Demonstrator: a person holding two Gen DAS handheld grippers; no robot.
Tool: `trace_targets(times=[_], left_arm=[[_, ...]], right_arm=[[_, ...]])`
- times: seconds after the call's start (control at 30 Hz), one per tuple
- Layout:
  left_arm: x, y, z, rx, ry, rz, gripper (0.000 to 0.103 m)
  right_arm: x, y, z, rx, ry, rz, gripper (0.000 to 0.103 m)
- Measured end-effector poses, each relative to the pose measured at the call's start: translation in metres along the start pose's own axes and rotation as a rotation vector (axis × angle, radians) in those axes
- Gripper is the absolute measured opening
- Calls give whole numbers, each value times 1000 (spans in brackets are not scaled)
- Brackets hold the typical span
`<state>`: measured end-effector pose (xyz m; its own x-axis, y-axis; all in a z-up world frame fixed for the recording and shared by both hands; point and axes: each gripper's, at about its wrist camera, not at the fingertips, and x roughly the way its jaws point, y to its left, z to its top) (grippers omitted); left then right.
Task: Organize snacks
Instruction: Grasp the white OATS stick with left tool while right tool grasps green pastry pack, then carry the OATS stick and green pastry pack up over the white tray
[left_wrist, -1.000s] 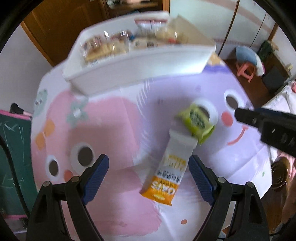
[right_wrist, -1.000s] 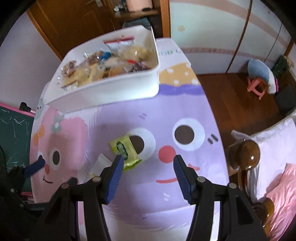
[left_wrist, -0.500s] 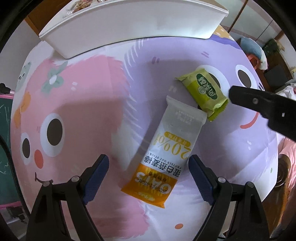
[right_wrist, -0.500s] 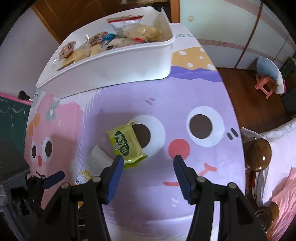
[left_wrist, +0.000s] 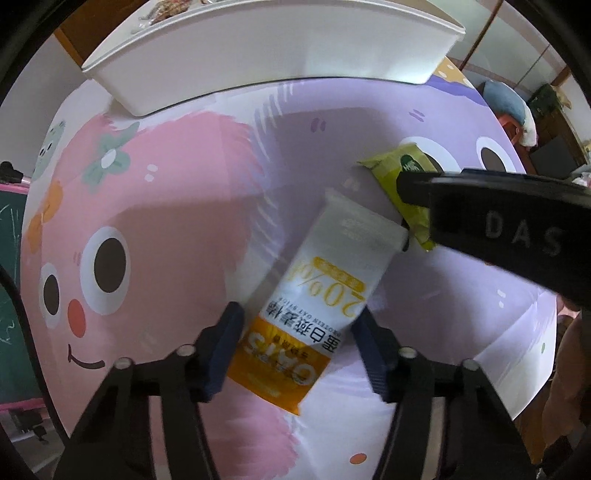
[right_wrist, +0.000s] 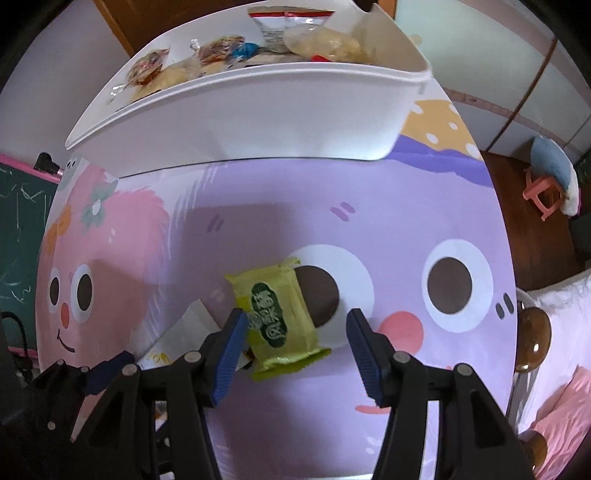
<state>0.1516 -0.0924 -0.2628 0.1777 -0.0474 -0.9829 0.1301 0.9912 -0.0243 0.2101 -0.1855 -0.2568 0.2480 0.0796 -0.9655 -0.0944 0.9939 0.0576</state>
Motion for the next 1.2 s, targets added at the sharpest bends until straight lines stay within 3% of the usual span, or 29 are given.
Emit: trace_targets(times=[0.07,0.27,0.33,0.37,0.47,0.87,1.2], left_arm=[[-1,3,0,-11,-3,1,41],[-1,16,0,-48,-3,-27,38],[-1,20,-1,-53,-4,-30,38],[-1,21,-1,-56,-4,-32,38],[-3,33,-4,-71,-2,-37,37],[-57,39,-12,-89,-89,-56,37],[-108,47,6,-112,-180,-83,37]], right_arm=[[2,3,0,-10,13,3,56],[10,15,-2,-54,23,-18,56],[9,19,-3,-78,14,-45,50],[9,21,-4,-88,9,-57,43],[7,23,-7,-98,8,-46,38],[-21,25,-32,-81,-7,31,37],[-73,23,-31,-61,-100,86,37]])
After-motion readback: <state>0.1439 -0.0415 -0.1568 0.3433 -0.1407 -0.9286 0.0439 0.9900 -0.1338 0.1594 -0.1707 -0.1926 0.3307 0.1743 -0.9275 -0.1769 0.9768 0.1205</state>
